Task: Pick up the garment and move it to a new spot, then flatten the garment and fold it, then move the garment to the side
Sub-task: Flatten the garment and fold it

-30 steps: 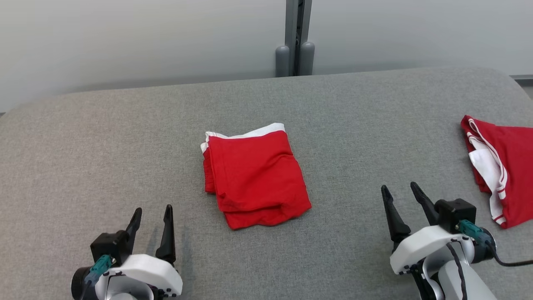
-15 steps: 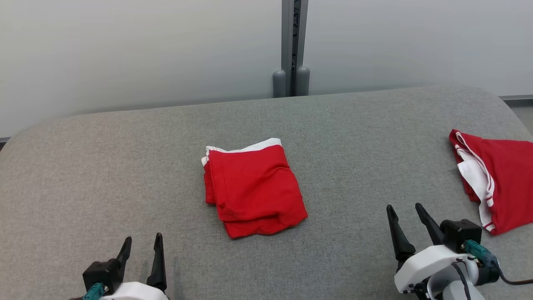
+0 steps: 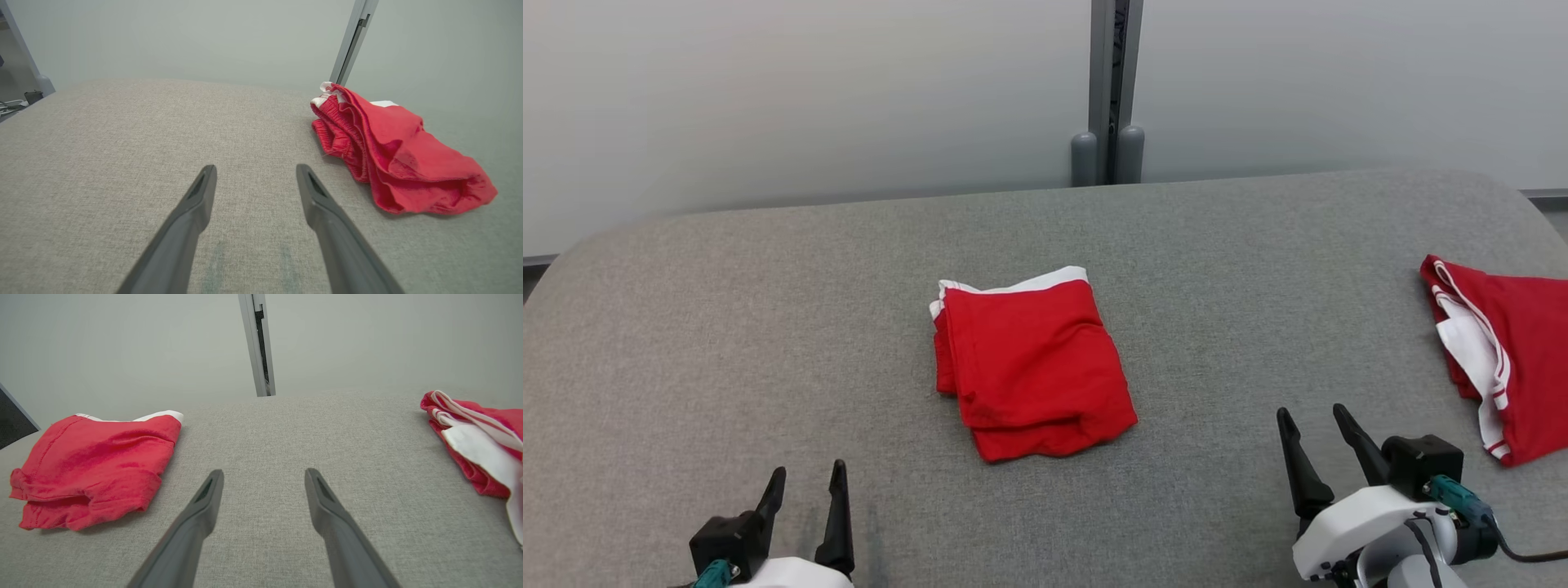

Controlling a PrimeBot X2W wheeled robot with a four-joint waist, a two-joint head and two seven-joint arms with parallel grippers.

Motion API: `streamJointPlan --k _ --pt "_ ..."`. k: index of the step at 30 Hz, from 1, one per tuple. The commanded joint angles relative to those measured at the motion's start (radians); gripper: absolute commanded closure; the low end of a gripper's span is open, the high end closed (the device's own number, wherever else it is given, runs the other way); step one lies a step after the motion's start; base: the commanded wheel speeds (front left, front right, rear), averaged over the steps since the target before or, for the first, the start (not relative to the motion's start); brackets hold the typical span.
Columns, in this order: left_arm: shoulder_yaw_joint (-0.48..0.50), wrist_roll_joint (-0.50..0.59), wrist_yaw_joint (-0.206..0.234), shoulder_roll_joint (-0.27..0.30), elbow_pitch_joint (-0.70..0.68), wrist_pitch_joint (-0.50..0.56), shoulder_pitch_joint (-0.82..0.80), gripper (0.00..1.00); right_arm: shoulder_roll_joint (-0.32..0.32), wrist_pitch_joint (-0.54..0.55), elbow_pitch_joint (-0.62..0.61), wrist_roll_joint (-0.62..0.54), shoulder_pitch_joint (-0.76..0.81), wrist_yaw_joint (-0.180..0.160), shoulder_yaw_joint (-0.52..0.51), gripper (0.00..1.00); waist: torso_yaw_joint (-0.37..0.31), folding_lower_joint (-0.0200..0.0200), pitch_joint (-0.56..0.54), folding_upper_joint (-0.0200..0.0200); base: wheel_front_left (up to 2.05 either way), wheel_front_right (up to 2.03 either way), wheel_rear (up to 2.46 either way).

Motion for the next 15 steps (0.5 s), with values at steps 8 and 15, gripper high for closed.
streamJointPlan --k 8,15 --pt "-0.041 -0.013 0.007 0.005 -0.013 -0.001 -0.053 0.0 -0.005 -0.004 0.011 0.048 -0.075 0.0 0.069 0.0 0.057 0.0 0.098 -0.0001 0.0 0.0 0.0" --pt "-0.095 -0.02 0.006 0.005 -0.008 -0.001 -0.101 0.0 -0.005 -0.004 0.09 0.12 -0.201 0.0 0.156 0.0 0.146 0.0 0.167 -0.0001 0.0 0.0 0.0"
